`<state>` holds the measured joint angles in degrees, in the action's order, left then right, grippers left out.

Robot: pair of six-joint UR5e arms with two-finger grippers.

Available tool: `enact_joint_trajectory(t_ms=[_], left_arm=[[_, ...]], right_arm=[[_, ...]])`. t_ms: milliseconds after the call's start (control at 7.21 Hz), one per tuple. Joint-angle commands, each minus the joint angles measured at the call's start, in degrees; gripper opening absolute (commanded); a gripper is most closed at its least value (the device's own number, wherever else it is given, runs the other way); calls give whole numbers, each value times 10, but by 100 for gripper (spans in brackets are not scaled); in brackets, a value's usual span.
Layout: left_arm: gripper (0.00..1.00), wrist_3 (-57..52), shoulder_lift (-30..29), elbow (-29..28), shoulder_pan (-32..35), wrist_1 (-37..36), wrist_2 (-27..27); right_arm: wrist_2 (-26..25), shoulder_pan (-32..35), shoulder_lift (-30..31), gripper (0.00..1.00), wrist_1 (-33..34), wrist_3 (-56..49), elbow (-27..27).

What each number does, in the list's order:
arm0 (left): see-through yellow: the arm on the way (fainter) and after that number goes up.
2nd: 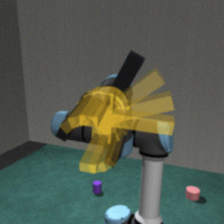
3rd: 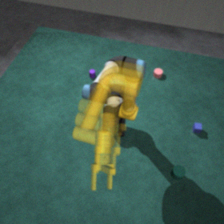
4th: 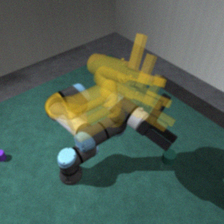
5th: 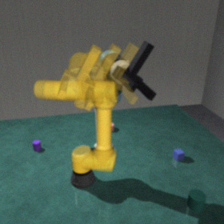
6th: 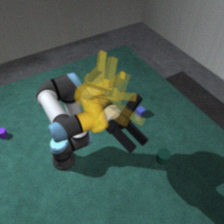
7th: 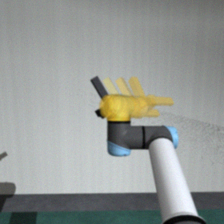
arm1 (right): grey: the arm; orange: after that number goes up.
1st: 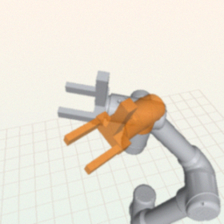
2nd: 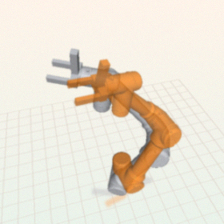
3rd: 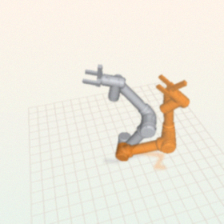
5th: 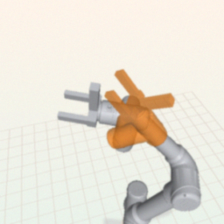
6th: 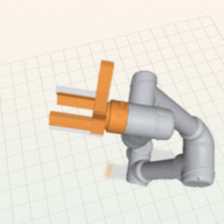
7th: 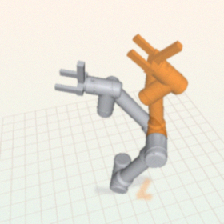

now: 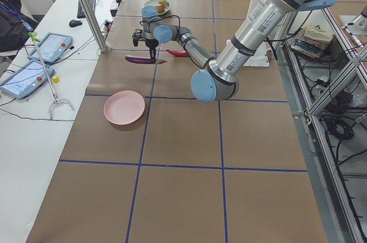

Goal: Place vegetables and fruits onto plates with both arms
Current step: 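Carry the eggplant with the left gripper onto the pink plate and release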

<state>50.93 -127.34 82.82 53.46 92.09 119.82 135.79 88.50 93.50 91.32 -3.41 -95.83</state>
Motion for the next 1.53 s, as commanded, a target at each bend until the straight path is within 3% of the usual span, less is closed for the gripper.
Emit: enact_joint_trajectory(t_ms=[0,139,416,555,832,971,1249,1387], left_arm=[[0,-111,15,-84,41,15,0],[11,-112,16,-114,45,43,0],[100,-120,17,-124,47,54,0],[100,-123,17,-121,59,54,6],[100,-106,16,-75,74,41,88],[100,-24,10,-39,68,36,84],[100,99,3,28,-27,36,79],[100,164,-31,30,-81,36,24]], right_arm=[[0,0,0,100,0,0,0],[0,0,0,100,0,0,0],[0,0,0,100,0,0,0],[0,-1,0,100,1,0,1],[0,0,0,100,0,0,1],[0,-1,0,100,0,0,1],[0,-1,0,100,1,0,1],[0,0,0,100,1,0,1]])
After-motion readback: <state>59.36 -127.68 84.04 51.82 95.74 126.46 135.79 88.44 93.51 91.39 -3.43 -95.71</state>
